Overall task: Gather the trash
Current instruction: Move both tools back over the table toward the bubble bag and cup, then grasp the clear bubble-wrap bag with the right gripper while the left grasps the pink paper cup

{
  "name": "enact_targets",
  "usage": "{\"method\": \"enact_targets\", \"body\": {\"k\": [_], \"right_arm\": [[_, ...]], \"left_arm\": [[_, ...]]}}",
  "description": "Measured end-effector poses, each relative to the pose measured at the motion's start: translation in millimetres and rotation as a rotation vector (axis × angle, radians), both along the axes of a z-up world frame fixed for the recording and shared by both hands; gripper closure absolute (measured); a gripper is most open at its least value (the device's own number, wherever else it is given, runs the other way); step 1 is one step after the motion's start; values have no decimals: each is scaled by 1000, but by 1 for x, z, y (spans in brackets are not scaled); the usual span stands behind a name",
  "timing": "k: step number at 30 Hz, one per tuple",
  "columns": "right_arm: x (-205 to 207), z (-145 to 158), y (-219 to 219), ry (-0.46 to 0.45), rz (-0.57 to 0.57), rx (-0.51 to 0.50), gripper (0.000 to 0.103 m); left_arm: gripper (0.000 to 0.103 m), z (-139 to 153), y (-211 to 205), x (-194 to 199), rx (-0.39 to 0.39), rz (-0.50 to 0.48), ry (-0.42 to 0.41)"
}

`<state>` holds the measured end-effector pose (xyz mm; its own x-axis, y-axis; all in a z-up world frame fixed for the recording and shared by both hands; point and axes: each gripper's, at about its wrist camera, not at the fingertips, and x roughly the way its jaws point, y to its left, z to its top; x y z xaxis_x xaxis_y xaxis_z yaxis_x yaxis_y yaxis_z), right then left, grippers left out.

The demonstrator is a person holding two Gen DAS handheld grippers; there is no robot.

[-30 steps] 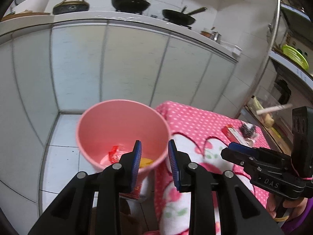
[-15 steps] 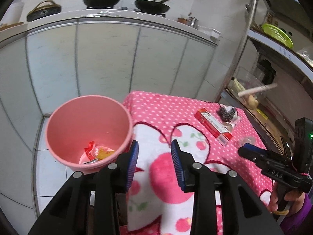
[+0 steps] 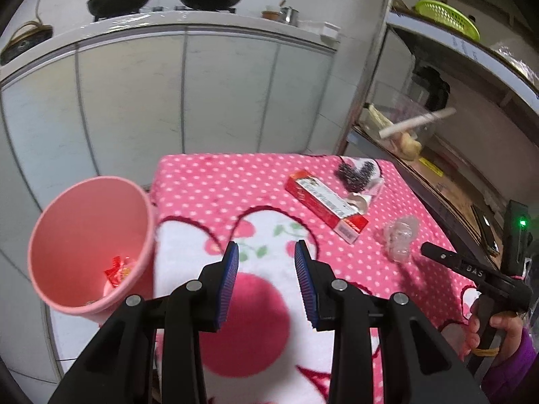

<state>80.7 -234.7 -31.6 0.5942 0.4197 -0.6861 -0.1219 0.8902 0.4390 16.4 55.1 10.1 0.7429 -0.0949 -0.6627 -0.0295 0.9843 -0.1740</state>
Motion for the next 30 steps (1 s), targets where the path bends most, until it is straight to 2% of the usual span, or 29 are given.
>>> {"method": "enact_targets", "body": {"k": [3, 13, 15, 17, 22, 26, 30], "right_arm": [[9, -6, 6, 26, -2, 2, 62], [31, -19, 22, 31, -27, -1, 62], [30, -19, 20, 17, -11, -10, 76], [30, -17, 15, 8, -6, -5, 82], [23, -11, -2, -33, -6, -22, 84], [23, -20, -15, -11, -18, 11, 84], [24, -27, -22, 9, -23, 56, 84]], "left_arm": [[69, -3, -13, 11, 7, -38, 6], [69, -2, -45, 45, 18, -137, 6], [69, -1, -53, 52, 29, -163, 3], [69, 0, -60, 59, 43, -185, 0], [69, 0, -77, 79, 35, -247, 4], [69, -5, -100, 103, 20, -333, 27], [69, -12, -124, 126, 65, -393, 42]]}}
